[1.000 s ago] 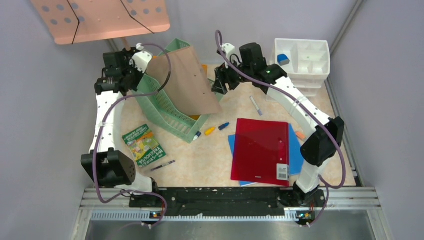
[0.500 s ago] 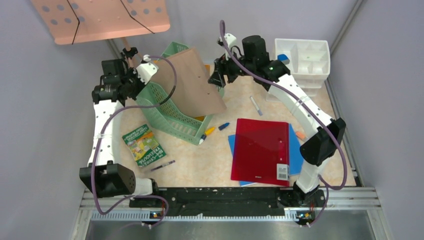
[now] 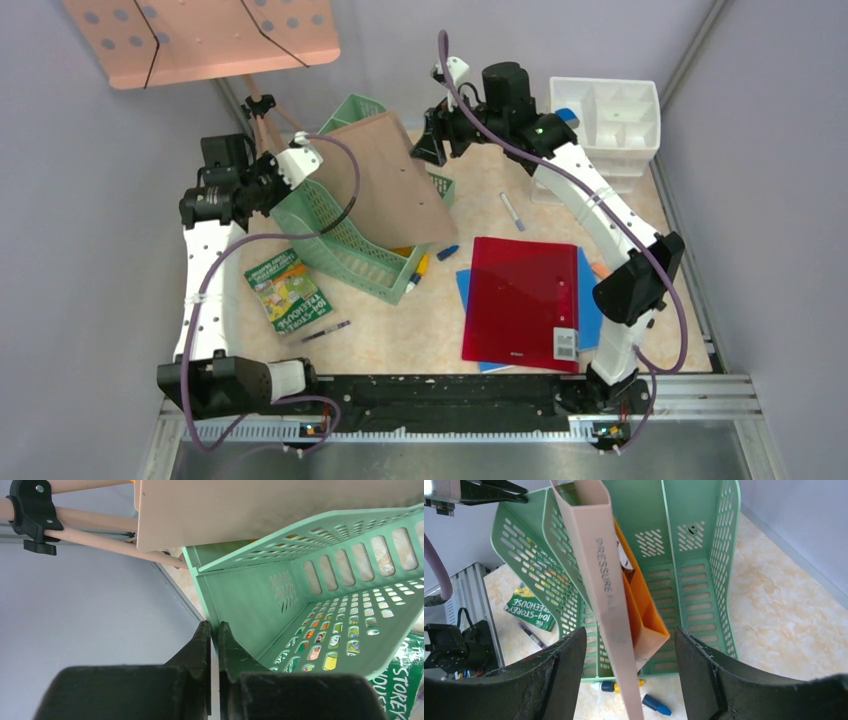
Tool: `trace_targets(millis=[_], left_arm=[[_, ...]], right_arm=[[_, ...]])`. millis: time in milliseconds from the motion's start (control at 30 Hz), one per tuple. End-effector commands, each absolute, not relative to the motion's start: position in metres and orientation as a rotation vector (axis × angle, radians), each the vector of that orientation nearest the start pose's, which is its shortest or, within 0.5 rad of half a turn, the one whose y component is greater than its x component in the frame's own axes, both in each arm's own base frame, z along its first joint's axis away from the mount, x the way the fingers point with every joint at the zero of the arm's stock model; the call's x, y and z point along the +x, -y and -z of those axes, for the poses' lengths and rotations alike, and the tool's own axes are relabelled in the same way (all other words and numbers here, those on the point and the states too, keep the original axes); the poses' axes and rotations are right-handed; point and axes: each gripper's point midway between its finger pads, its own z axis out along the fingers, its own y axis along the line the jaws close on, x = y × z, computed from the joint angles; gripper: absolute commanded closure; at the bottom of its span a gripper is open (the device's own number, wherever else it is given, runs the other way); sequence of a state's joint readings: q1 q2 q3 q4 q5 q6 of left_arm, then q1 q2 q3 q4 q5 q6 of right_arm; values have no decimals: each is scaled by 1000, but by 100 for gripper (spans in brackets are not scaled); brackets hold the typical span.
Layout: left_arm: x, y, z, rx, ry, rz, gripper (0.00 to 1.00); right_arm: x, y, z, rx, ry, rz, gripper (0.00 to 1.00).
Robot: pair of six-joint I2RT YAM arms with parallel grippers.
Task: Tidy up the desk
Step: Move the storage box to the center of the board.
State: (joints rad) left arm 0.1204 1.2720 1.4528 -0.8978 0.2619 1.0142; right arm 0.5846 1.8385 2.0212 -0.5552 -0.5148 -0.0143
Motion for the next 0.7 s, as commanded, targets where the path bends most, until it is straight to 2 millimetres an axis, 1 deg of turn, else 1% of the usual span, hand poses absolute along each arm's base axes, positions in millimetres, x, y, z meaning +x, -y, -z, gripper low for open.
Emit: trace_targets(millis=[0, 300, 533, 567, 667], left_arm=[[301, -15, -243, 1264, -2115, -130, 100], [305, -14, -246, 1254, -2097, -140, 100], [315, -18, -252, 1177, -2106, -164, 100], [315, -18, -252, 1165, -2110, -168, 100], [317, -19, -253, 1150, -2113, -170, 100]], right_arm=[[381, -362, -378, -933, -1675, -920, 36], [363, -361, -380, -970, -1653, -930, 37], [349, -361, -377, -992, -1652, -956, 38], [346, -360, -379, -995, -1643, -957, 38], [339, -360, -376, -1011, -1641, -962, 38]])
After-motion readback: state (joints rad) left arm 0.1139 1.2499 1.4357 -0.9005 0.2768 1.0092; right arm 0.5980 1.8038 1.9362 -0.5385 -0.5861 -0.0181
